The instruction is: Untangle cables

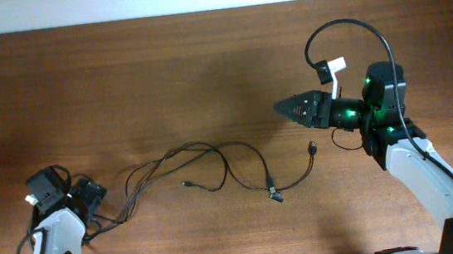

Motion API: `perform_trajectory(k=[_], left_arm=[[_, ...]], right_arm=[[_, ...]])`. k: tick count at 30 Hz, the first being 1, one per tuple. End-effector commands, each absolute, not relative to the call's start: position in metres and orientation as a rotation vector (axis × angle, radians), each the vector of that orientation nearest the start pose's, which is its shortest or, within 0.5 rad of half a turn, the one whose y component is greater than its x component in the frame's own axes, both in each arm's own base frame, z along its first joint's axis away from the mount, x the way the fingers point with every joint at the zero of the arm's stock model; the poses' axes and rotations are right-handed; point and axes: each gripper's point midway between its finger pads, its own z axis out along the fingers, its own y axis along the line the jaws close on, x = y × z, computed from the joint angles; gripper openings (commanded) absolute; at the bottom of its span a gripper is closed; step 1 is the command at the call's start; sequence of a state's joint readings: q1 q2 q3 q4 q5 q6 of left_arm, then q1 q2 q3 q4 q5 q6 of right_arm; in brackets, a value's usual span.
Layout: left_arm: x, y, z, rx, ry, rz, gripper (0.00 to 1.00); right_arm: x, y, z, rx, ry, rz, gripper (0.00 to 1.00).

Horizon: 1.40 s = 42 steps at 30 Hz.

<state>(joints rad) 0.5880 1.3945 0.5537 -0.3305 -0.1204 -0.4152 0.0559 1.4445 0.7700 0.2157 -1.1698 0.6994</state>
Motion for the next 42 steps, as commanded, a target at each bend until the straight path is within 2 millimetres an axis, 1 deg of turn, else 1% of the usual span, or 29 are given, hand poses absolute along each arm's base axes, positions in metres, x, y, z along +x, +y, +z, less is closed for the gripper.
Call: perform_trajectory(k=[1, 4, 8, 11, 15, 18, 20, 23, 25, 27, 29, 30, 32, 33, 35, 38, 39, 40, 42], left_arm=[[0.229, 0.165, 0.004, -1.34, 2.333, 0.135, 0.99], [0.235, 0.17, 0.005, -1.317, 2.282, 0.137, 0.99], [0.24, 0.173, 0.007, -1.307, 2.262, 0.138, 0.99], [0.247, 0.177, 0.006, -1.294, 2.239, 0.139, 0.99], [0.26, 0.186, -0.002, -1.277, 2.205, 0.141, 0.99], [0.275, 0.196, -0.005, -1.247, 2.148, 0.144, 0.99], [0.289, 0.205, 0.001, -1.213, 2.084, 0.147, 0.99], [0.303, 0.223, 0.02, -1.173, 1.965, 0.194, 0.99], [0.303, 0.237, 0.032, -1.179, 1.889, 0.273, 0.99], [0.299, 0.251, 0.042, -1.2, 1.821, 0.365, 0.99], [0.284, 0.269, 0.054, -1.251, 1.734, 0.513, 0.99], [0.273, 0.279, 0.059, -1.288, 1.685, 0.609, 0.99], [0.264, 0.286, 0.062, -1.315, 1.654, 0.66, 0.99], [0.263, 0.287, 0.062, -1.325, 1.648, 0.654, 0.99], [0.27, 0.282, 0.059, -1.308, 1.671, 0.592, 0.99], [0.302, 0.265, 0.062, -1.198, 1.71, 0.374, 0.99], [0.313, 0.257, 0.067, -1.151, 1.719, 0.296, 0.99], [0.317, 0.253, 0.07, -1.126, 1.726, 0.259, 0.99], [0.332, 0.232, 0.085, -1.032, 1.752, 0.104, 0.99]], right_arm=[[0.334, 0.178, 0.206, -0.161, 2.089, 1.628, 0.99], [0.334, 0.178, 0.206, -0.161, 2.089, 1.628, 0.99], [0.334, 0.178, 0.206, -0.161, 2.089, 1.628, 0.99], [0.334, 0.178, 0.206, -0.161, 2.089, 1.628, 0.99], [0.333, 0.178, 0.205, -0.156, 2.095, 1.631, 0.99], [0.333, 0.178, 0.205, -0.154, 2.095, 1.631, 0.99], [0.333, 0.178, 0.205, -0.155, 2.095, 1.631, 0.99], [0.333, 0.178, 0.205, -0.155, 2.095, 1.631, 0.99], [0.333, 0.178, 0.205, -0.154, 2.095, 1.631, 0.99], [0.333, 0.178, 0.205, -0.154, 2.095, 1.631, 0.99], [0.333, 0.178, 0.205, -0.154, 2.095, 1.631, 0.99], [0.333, 0.178, 0.205, -0.154, 2.095, 1.631, 0.99], [0.333, 0.178, 0.205, -0.154, 2.095, 1.631, 0.99], [0.333, 0.178, 0.205, -0.154, 2.095, 1.63, 0.99], [0.334, 0.178, 0.205, -0.153, 2.095, 1.629, 0.99], [0.334, 0.178, 0.205, -0.152, 2.095, 1.627, 0.99], [0.334, 0.178, 0.205, -0.152, 2.095, 1.627, 0.99], [0.334, 0.178, 0.205, -0.152, 2.095, 1.627, 0.99], [0.334, 0.178, 0.205, -0.152, 2.096, 1.628, 0.99]])
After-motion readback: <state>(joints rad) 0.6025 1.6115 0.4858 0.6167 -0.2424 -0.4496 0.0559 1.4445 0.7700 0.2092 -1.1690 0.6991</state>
